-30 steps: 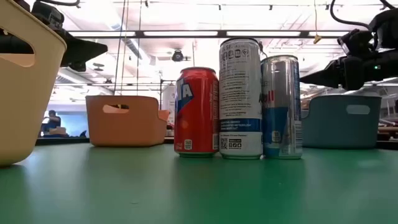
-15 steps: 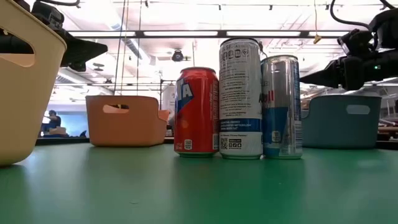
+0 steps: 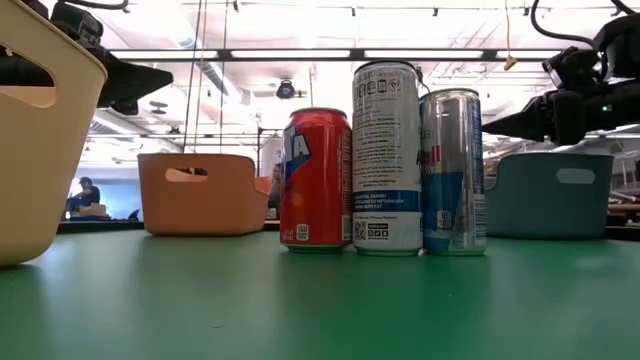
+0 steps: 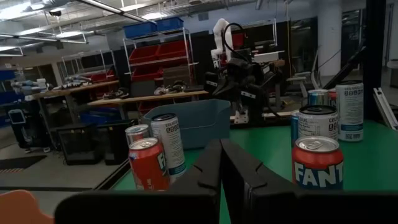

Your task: Sort soda cans

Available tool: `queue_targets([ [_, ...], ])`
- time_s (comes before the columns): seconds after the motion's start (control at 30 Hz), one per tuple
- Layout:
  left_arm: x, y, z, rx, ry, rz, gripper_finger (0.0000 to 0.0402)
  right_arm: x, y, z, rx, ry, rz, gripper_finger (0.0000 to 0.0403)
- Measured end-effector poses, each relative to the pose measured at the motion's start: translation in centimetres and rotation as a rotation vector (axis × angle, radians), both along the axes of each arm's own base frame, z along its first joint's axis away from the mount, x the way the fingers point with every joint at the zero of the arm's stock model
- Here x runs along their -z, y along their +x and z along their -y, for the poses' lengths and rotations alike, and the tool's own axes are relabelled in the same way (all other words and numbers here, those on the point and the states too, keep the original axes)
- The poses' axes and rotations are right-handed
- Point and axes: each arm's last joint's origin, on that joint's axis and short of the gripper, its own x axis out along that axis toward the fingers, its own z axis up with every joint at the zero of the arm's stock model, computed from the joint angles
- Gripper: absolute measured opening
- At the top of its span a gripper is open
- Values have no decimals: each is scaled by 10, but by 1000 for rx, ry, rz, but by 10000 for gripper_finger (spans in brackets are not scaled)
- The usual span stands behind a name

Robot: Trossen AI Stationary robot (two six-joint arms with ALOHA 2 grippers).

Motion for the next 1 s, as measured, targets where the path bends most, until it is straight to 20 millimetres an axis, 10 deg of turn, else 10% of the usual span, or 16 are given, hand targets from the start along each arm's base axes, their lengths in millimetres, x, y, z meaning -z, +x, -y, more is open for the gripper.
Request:
queue_targets([
  [1.0, -20, -4, 7, 303, -243, 230, 15, 0, 0, 0, 0, 0, 0, 7],
])
